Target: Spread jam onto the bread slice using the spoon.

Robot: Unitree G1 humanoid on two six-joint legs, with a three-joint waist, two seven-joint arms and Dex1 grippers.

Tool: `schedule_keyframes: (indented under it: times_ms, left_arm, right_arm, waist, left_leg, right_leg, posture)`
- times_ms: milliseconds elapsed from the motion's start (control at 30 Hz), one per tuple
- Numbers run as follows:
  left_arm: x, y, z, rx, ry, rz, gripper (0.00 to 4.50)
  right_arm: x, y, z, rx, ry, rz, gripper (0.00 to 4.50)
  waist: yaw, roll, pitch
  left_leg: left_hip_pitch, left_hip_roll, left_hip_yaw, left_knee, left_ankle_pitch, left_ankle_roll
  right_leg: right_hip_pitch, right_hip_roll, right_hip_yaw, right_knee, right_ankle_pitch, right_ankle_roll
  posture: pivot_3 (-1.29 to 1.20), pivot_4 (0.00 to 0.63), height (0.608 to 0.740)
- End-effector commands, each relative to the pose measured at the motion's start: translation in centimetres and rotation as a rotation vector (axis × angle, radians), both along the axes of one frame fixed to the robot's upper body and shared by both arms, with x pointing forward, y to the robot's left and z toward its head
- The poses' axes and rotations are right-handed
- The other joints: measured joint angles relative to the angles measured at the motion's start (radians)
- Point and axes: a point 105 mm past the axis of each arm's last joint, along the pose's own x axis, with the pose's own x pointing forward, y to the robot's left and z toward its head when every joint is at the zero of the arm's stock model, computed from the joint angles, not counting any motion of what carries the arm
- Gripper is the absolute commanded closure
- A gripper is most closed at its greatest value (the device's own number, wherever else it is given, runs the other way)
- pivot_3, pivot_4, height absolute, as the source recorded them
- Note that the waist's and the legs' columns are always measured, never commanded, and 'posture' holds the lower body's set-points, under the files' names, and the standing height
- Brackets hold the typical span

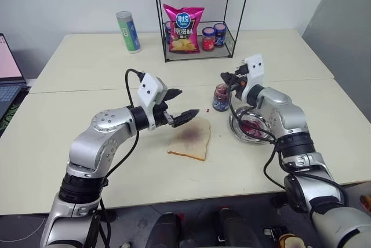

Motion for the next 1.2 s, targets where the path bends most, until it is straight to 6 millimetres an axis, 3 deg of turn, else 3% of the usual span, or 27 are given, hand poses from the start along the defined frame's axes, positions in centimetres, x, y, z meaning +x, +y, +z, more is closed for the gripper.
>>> schedule_keyframes:
  times_ms: [33,500,1200]
  left_arm:
    - [-0.2,-0.3,1.4,-0.013,-0.06,-0.015,0.0]
    - [0.0,-0.3,1.4,-0.019,-0.063,-0.012,0.0]
    - [-0.2,-0.4,1.2,-0.007,-0.064,-0.033,0.0]
  right_arm:
    - [0.2,-0.4,2.6,0.18,0.024,-0.019,4.46]
    - [1.1,-2.3,4.1,0.554,0.223,-0.11,4.46]
    - [1.6,-5.0,3.8,0.706,0.287,-0.205,4.46]
  waist:
    - [0.0,0.0,0.0]
    - [0.0,0.0,0.0]
    - [-0.001,0.0,0.0]
  left_leg:
    - [0.0,0.0,0.0,0.0,0.0,0.0]
    - [0.0,0.0,0.0,0.0,0.0,0.0]
    - [-0.001,0.0,0.0,0.0,0.0,0.0]
  right_leg:
    - [0.0,0.0,0.0,0.0,0.0,0.0]
    - [0.0,0.0,0.0,0.0,0.0,0.0]
    - [0.0,0.0,0.0,0.0,0.0,0.0]
  posture:
    - [0.0,0.15,0.74]
    - [0.0,0.15,0.74]
    - [0.0,0.15,0.74]
